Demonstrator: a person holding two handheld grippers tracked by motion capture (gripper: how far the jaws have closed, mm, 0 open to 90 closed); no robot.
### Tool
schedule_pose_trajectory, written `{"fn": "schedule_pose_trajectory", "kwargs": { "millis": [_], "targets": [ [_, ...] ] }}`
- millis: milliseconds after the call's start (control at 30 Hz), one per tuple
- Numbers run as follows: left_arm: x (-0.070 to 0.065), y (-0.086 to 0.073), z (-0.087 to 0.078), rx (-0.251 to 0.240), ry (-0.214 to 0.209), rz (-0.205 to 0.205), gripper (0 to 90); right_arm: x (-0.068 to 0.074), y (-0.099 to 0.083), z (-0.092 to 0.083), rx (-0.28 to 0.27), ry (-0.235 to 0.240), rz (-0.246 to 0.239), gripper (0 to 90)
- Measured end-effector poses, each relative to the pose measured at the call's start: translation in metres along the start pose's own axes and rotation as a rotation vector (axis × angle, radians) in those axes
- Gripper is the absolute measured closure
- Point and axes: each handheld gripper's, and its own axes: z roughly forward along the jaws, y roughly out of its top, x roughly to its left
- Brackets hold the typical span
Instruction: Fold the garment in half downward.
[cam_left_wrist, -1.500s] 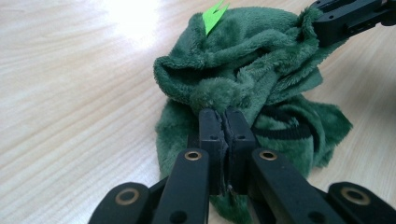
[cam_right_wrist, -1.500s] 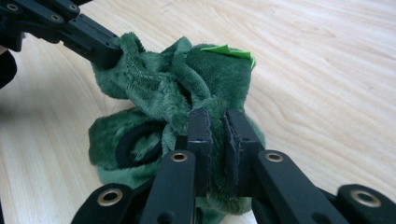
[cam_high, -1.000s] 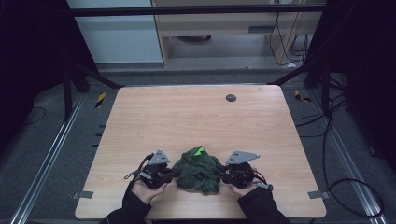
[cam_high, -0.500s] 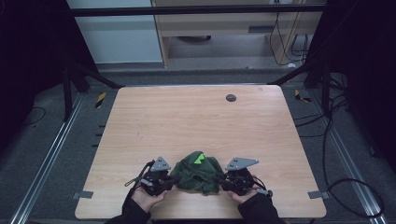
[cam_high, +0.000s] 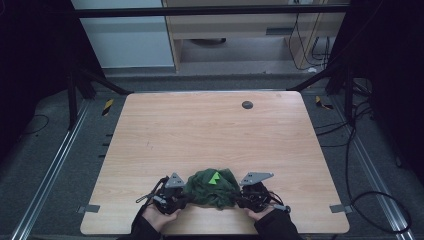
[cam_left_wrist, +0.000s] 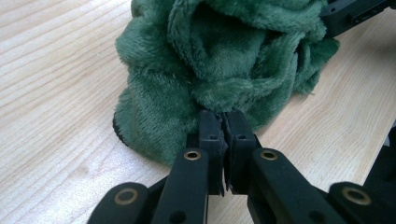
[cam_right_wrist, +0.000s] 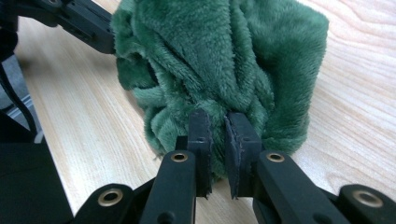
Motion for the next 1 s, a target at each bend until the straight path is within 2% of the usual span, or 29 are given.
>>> {"fn": "schedule_pose_trajectory", "kwargs": {
  "millis": [100,200,400,533,733,867,1000],
  "targets": [
    [-0.001,0.000,0.001,0.002,0.006,0.006,86.8,-0.001,0.000,0.000,-0.002,-0.001,-0.005,80.7],
    [-0.001,0.001,-0.001,-0.019,0.008,-0.002,83.3,0.000,0.001,-0.001,-0.007,0.001,0.002,77.7],
    [0.000,0.006,-0.016,-0.072,0.015,-0.011,73.3,0.000,0.005,-0.011,-0.048,0.002,0.000,72.8],
    [0.003,0.011,-0.032,-0.122,0.033,-0.023,70.1,-0.001,0.008,-0.021,-0.077,-0.007,0.000,71.6],
    [0.015,0.018,-0.049,-0.170,0.071,-0.047,69.4,-0.009,0.014,-0.036,-0.132,-0.029,0.020,71.1],
    [0.023,0.026,-0.049,-0.186,0.096,-0.057,71.2,-0.015,0.020,-0.041,-0.157,-0.061,0.025,73.0],
    [0.034,0.035,-0.043,-0.190,0.112,-0.066,74.9,-0.021,0.026,-0.038,-0.161,-0.087,0.030,75.1]
  ]
}}
